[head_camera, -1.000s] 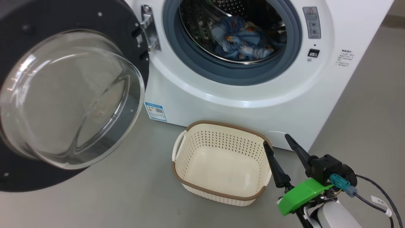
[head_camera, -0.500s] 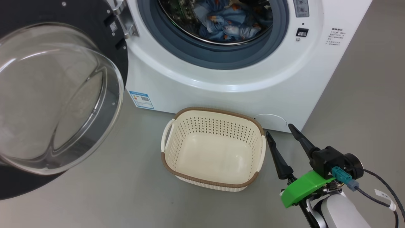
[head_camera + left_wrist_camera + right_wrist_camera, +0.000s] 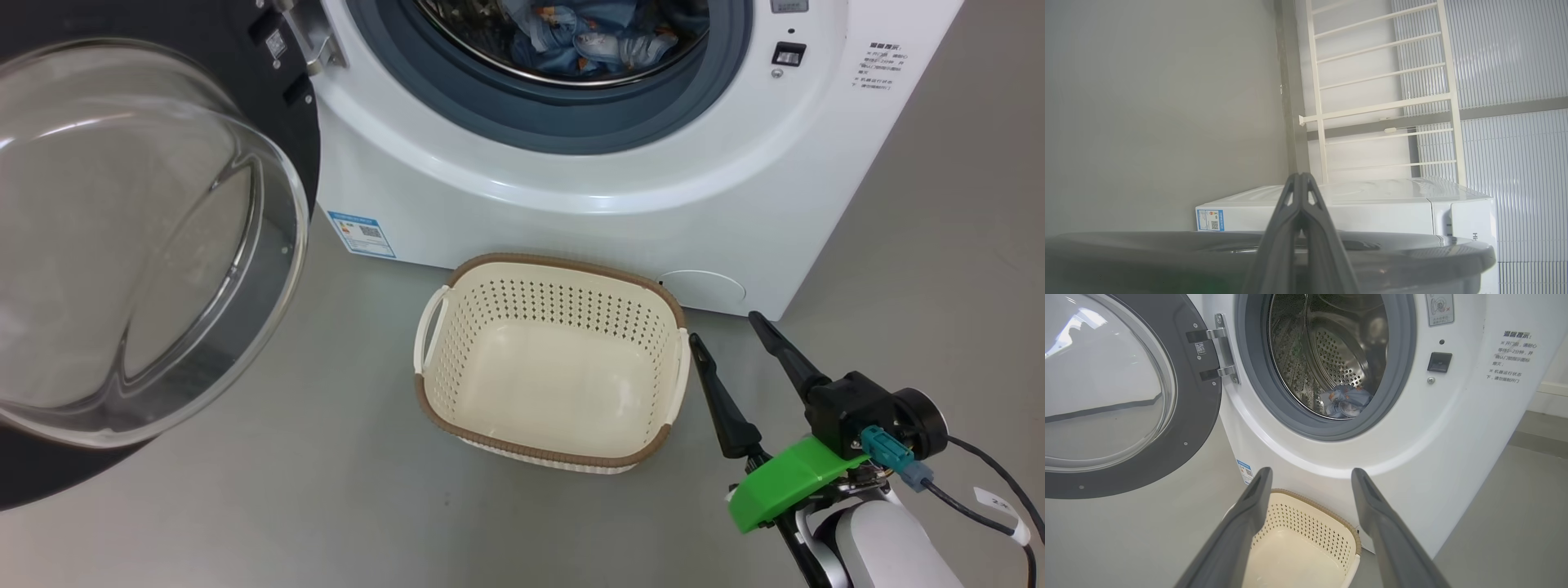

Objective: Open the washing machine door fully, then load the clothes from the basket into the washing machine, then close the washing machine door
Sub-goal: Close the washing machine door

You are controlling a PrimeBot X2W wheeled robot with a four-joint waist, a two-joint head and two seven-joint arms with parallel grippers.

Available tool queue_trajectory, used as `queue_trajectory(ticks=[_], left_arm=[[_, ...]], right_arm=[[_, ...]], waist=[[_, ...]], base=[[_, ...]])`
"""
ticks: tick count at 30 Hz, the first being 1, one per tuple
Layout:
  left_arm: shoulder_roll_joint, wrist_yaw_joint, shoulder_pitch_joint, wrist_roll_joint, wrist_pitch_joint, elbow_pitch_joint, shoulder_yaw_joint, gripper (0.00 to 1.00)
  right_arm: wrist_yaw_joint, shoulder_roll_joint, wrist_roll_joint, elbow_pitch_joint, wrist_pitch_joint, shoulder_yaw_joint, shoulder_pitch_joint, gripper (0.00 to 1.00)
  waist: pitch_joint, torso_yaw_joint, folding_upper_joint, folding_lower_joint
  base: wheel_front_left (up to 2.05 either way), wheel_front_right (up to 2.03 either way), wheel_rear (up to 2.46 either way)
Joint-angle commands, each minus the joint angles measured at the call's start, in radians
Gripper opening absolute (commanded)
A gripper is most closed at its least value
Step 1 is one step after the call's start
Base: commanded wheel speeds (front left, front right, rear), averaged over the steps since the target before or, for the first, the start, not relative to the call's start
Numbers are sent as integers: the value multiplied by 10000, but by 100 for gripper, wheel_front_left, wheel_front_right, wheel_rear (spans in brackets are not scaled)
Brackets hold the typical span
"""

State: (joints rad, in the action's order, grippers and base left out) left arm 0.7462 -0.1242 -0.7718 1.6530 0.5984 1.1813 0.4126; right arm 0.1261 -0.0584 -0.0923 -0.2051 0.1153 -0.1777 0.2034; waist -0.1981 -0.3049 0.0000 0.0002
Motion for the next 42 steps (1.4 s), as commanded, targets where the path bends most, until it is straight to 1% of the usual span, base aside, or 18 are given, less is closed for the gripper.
queue_trajectory(ticks=[1, 6, 11, 19, 25, 32, 37, 42], left_arm=[[834, -65, 115, -10, 234, -336, 78, 0], [773, -65, 388, -59, 1181, -682, -75, 0], [767, -65, 732, -238, 1785, -1026, -273, 0], [605, -65, 1250, -374, 2708, -1728, -497, 0], [255, -65, 1806, -533, 3433, -2514, -813, 0], [-76, -65, 2234, -414, 4169, -3428, -913, 0], [-428, -65, 2596, -346, 4459, -4306, -970, 0], [-867, -65, 2965, -35, 4864, -5038, -926, 0]], right_arm=[[46, 80, 188, 316, -4, -154, -1, 100], [46, 80, 181, 403, -18, -136, -55, 100], [46, 81, 109, 399, 34, -114, -76, 100], [46, 81, -77, 211, 193, -143, -82, 100], [46, 81, -306, -67, 395, -150, -152, 100], [46, 81, -616, -388, 684, -207, -331, 100], [46, 81, -858, -556, 846, -244, -557, 100], [46, 78, -1159, -700, 1022, -369, -673, 100]], waist=[[-24, 0, 0, -2], [-35, -1, 0, -2], [1, -13, 0, -2], [177, -68, 0, -2], [553, -111, 0, -2], [1102, -96, 0, -2], [1437, -83, 0, -2], [1730, 29, 0, -2]], base=[[0, 0, 0], [0, 0, 0], [0, 0, 0], [0, 0, 0], [0, 0, 0], [0, 0, 0], [0, 0, 0], [0, 0, 0]])
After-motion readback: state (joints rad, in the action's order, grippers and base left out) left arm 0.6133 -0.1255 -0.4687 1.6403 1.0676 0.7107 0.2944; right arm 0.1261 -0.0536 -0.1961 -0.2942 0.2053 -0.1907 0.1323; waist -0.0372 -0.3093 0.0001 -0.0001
